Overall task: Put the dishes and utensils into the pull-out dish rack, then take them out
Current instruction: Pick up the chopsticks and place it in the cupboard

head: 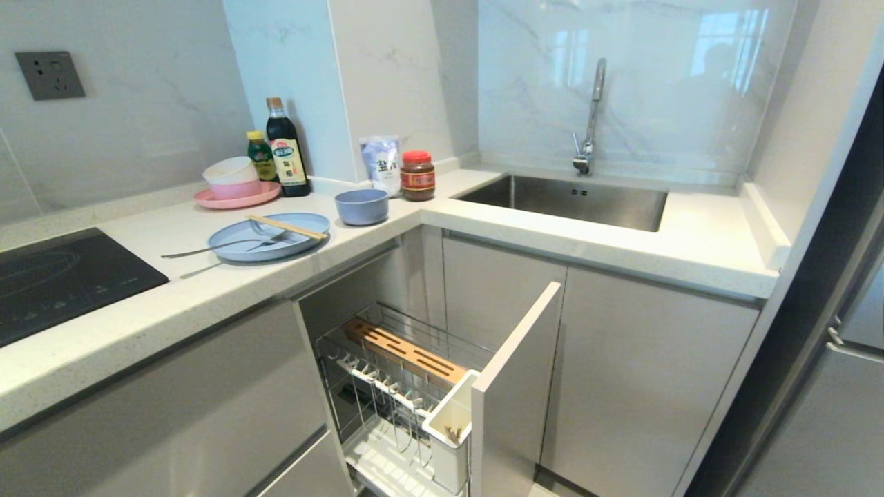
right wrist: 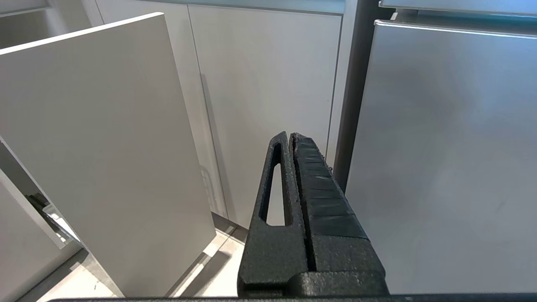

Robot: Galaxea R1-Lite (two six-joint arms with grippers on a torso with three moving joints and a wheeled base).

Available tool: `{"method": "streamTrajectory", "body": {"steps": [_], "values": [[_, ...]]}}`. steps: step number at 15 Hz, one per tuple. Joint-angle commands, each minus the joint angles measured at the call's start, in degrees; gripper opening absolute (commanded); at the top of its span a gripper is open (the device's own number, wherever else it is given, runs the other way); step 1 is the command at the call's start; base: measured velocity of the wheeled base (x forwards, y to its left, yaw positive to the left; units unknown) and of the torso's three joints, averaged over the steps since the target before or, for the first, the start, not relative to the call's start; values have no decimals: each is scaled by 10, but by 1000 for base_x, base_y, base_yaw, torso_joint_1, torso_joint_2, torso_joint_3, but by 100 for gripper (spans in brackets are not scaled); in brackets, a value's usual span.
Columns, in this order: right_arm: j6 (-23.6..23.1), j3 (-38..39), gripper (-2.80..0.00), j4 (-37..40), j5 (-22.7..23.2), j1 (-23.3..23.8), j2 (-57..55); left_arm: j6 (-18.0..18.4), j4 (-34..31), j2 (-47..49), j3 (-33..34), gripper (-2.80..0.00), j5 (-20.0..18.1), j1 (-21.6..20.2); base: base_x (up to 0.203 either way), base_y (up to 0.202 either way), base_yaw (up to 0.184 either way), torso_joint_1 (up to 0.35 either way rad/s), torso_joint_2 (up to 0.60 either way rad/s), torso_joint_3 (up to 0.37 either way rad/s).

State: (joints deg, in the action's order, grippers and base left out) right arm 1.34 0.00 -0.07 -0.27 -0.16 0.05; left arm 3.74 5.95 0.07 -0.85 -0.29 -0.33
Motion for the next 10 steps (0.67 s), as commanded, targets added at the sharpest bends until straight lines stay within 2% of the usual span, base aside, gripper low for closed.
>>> {"method": "streamTrajectory", "body": {"steps": [1,3,6,8,10], "values": [[0,1,-280,0,0,0,2,0,-27,0,23,-280,-14,0,0,0,0,0,0,0],[0,1,-280,0,0,0,2,-29,-27,0,23,-280,-15,0,0,0,0,0,0,0],[0,1,-280,0,0,0,2,-49,-26,0,23,-280,-9,0,0,0,0,0,0,0],[0,1,-280,0,0,0,2,-79,-25,0,23,-280,10,0,0,0,0,0,0,0],[1,1,-280,0,0,0,2,-80,-24,0,23,-280,11,0,0,0,0,0,0,0]]}}
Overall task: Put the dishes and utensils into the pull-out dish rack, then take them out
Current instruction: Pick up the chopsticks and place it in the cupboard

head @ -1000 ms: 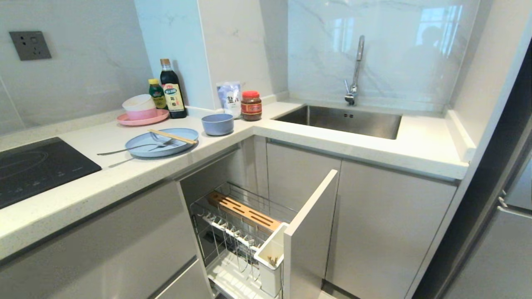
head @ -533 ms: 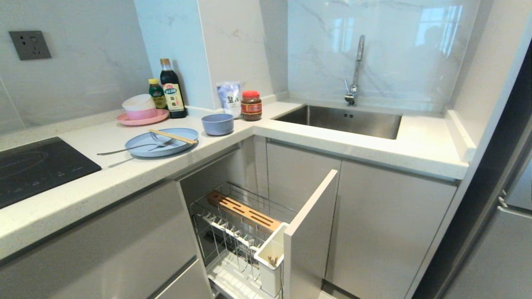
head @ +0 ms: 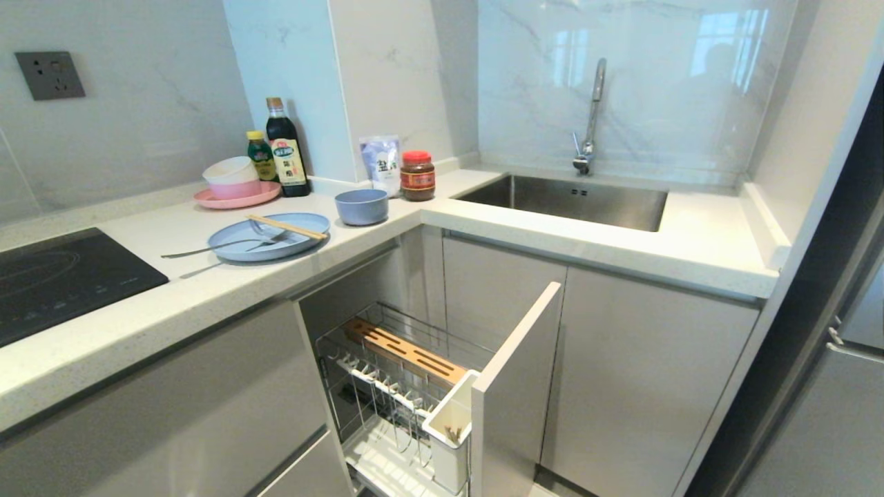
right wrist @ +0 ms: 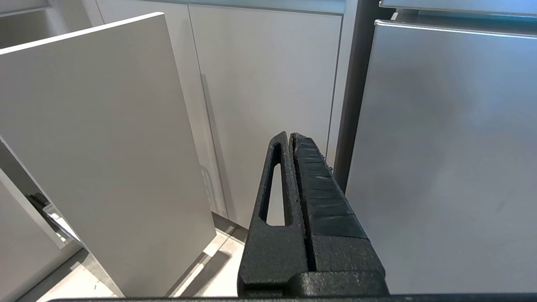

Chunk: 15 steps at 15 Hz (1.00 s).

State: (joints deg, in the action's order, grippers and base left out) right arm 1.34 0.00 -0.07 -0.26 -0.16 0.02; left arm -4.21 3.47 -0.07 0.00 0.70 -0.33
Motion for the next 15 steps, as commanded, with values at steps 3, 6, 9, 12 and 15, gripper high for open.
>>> {"method": "streamTrajectory", "body": {"steps": [3,6,9,12,15], "values": [[0,1,-280,0,0,0,2,-1,0,2,15,-280,1,0,0,0,0,0,0,0],[0,1,-280,0,0,0,2,-1,0,2,15,-280,1,0,0,0,0,0,0,0],[0,1,-280,0,0,0,2,-2,0,2,15,-280,1,0,0,0,0,0,0,0],[0,1,-280,0,0,0,2,-2,0,2,15,-280,1,0,0,0,0,1,2,-101],[0,1,-280,0,0,0,2,-2,0,2,15,-280,1,0,0,0,0,0,5,-186]]}}
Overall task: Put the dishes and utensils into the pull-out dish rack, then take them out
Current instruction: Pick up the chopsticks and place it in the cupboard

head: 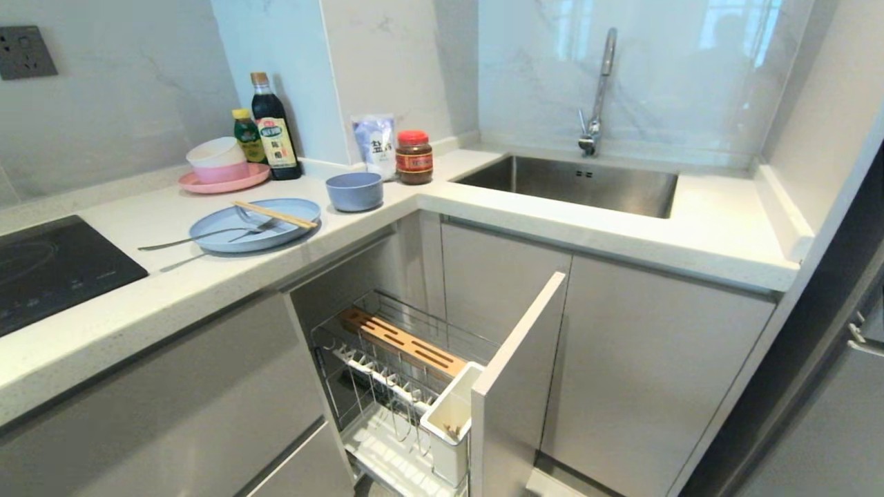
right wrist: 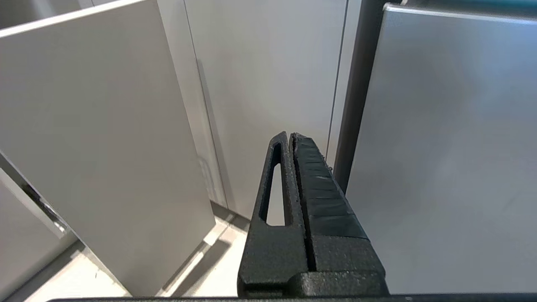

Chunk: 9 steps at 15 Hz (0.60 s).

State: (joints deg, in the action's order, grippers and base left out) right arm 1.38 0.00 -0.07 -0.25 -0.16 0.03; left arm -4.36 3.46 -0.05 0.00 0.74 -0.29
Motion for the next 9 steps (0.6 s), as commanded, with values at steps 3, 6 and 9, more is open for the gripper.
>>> {"method": "streamTrajectory", "body": {"steps": [3,6,9], "values": [[0,1,-280,0,0,0,2,0,1,1,15,-280,0,-1,0,0,0,0,6,-197],[-1,1,-280,0,0,0,2,0,1,1,15,-280,0,-1,0,0,0,5,1,-198],[-1,1,-280,0,0,0,2,0,1,1,15,-280,0,-1,0,0,0,3,5,-194]]}}
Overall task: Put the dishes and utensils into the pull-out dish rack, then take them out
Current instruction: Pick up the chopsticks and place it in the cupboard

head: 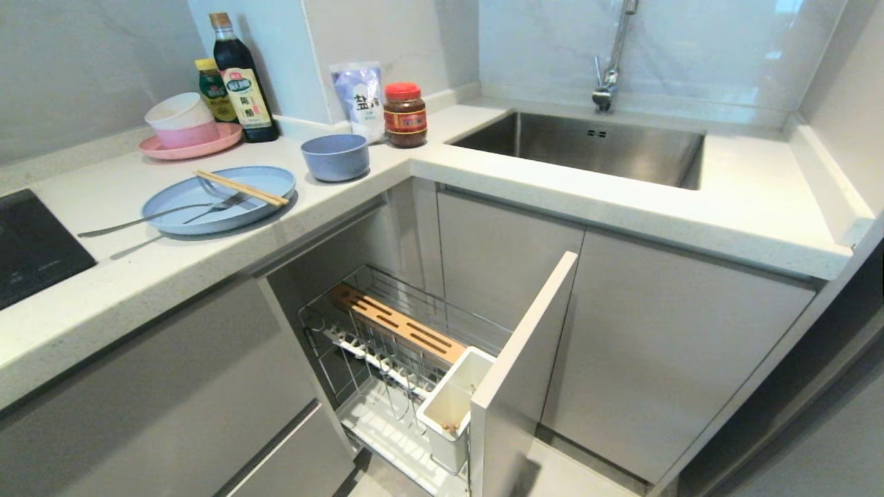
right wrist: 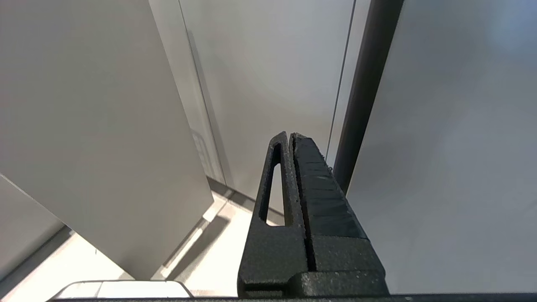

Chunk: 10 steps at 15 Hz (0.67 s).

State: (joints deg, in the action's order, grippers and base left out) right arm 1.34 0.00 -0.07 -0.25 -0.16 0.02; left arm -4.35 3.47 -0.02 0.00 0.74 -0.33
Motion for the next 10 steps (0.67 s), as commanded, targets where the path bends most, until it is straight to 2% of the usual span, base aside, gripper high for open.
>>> {"method": "streamTrajectory", "body": {"steps": [1,10], "values": [[1,1,-280,0,0,0,2,0,0,1,15,-280,0,0,0,0,0,-2,2,-193],[0,1,-280,0,0,0,2,0,0,1,15,-280,0,0,0,0,0,5,2,-197]]}}
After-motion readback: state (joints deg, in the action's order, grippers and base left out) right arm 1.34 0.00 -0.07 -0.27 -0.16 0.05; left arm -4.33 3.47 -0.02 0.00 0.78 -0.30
